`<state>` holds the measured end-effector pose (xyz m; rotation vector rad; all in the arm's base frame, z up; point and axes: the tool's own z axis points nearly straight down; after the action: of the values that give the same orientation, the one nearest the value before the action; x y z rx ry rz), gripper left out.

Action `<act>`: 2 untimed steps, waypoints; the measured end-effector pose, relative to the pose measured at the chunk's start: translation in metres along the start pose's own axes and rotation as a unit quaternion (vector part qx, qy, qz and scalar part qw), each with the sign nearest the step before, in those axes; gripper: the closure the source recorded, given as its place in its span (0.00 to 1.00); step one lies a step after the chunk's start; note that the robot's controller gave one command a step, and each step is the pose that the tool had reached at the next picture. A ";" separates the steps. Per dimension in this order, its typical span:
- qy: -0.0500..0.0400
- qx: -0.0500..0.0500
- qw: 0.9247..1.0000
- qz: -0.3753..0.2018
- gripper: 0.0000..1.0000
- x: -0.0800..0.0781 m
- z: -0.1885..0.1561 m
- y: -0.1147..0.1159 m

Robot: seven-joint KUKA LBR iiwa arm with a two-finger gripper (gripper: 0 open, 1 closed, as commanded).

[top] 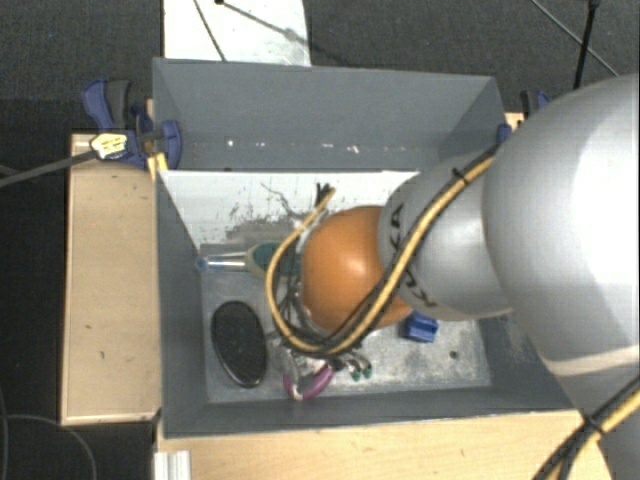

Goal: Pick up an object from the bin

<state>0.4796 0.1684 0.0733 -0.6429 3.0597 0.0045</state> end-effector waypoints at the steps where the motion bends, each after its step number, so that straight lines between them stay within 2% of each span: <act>1: -0.002 0.000 1.000 0.003 0.00 -0.001 0.000 -0.001; 2: 0.007 -0.002 0.995 -0.095 0.00 -0.016 0.002 -0.007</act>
Offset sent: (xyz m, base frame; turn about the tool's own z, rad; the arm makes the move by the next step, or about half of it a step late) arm 0.0000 0.0000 0.0000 0.0000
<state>0.4967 0.1687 0.0714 -0.9336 2.9989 0.0038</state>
